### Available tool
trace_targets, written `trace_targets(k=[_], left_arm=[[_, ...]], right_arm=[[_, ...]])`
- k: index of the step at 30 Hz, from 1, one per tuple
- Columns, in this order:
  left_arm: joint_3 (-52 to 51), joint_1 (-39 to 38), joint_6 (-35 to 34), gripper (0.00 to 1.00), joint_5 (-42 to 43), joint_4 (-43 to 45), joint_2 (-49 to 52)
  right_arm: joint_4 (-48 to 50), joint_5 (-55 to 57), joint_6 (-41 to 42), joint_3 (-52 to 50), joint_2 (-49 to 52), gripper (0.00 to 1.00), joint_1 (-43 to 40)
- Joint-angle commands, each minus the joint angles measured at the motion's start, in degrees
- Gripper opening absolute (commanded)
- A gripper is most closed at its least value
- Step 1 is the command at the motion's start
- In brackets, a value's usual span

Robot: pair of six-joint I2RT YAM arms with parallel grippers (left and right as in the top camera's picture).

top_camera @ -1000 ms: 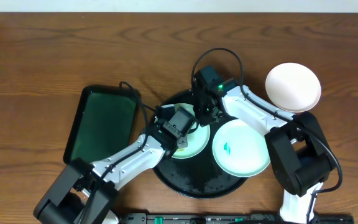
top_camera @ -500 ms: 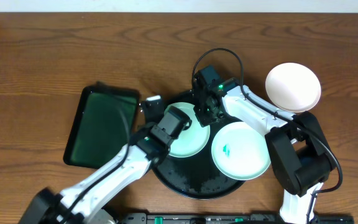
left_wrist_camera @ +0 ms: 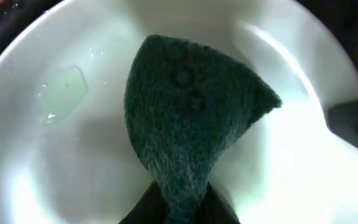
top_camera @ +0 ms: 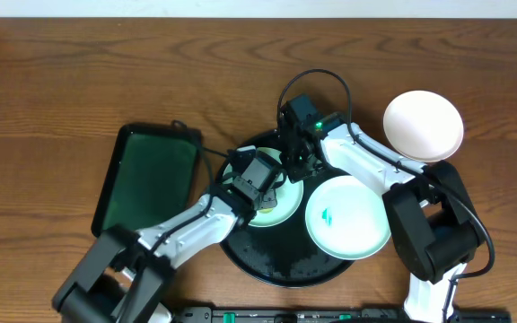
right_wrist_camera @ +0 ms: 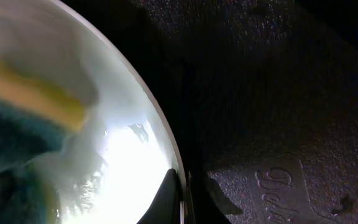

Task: Clean dirty plates on tray and stack at the side
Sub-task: 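Scrub light green plate with sponge while right gripper holds rim, then return sponge to water tray with left gripper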

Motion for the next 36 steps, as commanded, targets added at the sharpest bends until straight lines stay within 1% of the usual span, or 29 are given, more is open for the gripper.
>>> trace_targets(k=[1,5,8,9,12,15,20,24,27,29,33,36], left_arm=[[-0.11,0.98,2.60,0.07,-6.95,-2.80,3.41],[-0.09,3.56,2.69,0.07,-20.83,-9.42,2.62],[-0.09,6.93,2.69,0.08,-27.23,-13.29,0.46],[-0.09,8.11,2.67,0.07,-28.15,-14.32,-0.55],[-0.09,11.37,2.64,0.07,-27.41,-15.37,-4.66],[-0.09,13.20,2.67,0.07,-24.98,-15.19,-11.69],[-0.09,13.31,2.71,0.07,-21.14,-14.75,-23.67],[-0.09,13.31,2.69,0.07,-20.41,-15.28,-31.32],[-0.09,14.10,2.69,0.07,-20.41,-16.22,-34.67],[-0.09,15.32,2.69,0.07,-20.50,-18.45,-35.80],[-0.09,20.68,2.67,0.07,-20.61,-24.68,-35.85],[-0.09,24.39,2.71,0.08,-20.59,-26.71,-35.85]], right_arm=[[0.17,2.91,0.50,-0.28,-0.44,0.01,-0.46],[1.18,2.91,0.87,-0.28,-0.44,0.01,-0.37],[1.53,3.15,0.85,-0.28,-0.46,0.01,-0.04],[1.57,3.50,0.83,-0.28,-0.46,0.01,0.00],[1.86,3.98,0.83,-0.26,-0.48,0.01,0.00],[1.99,4.52,0.74,-0.15,-1.01,0.01,0.00],[2.25,6.40,-1.03,-0.15,-3.98,0.01,0.00],[2.05,7.87,-3.30,-0.15,-8.26,0.01,0.07],[2.01,14.25,-5.73,-0.15,-12.79,0.01,1.16],[1.99,19.76,-8.76,-0.15,-15.93,0.01,2.56],[2.36,37.68,-15.61,-0.15,-22.43,0.01,7.39],[3.91,48.37,-21.57,-0.15,-25.14,0.01,11.23]])
